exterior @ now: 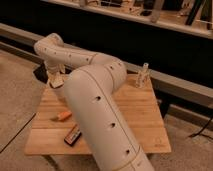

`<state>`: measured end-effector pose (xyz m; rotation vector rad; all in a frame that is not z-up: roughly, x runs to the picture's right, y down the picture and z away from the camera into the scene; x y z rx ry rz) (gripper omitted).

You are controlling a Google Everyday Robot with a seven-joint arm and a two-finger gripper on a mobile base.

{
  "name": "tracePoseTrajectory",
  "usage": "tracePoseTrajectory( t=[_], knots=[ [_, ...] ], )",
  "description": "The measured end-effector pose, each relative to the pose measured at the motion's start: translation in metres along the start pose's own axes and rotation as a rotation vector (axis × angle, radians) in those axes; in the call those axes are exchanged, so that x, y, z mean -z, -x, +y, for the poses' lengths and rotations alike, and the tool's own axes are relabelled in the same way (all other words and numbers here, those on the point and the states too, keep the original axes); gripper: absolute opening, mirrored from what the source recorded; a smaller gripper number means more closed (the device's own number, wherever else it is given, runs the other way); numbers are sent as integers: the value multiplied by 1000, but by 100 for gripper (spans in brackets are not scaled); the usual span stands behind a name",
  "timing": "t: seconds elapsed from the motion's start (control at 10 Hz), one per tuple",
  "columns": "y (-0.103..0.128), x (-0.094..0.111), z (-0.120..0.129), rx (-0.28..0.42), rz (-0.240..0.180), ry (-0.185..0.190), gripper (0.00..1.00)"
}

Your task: Place the eraser in the ceramic cup

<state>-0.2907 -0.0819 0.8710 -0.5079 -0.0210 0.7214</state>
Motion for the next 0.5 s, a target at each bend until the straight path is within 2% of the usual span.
tracePoseTrajectory(
  t=[0.5],
  knots=[
    [15,7,8,-10,-25,38,59]
  ],
)
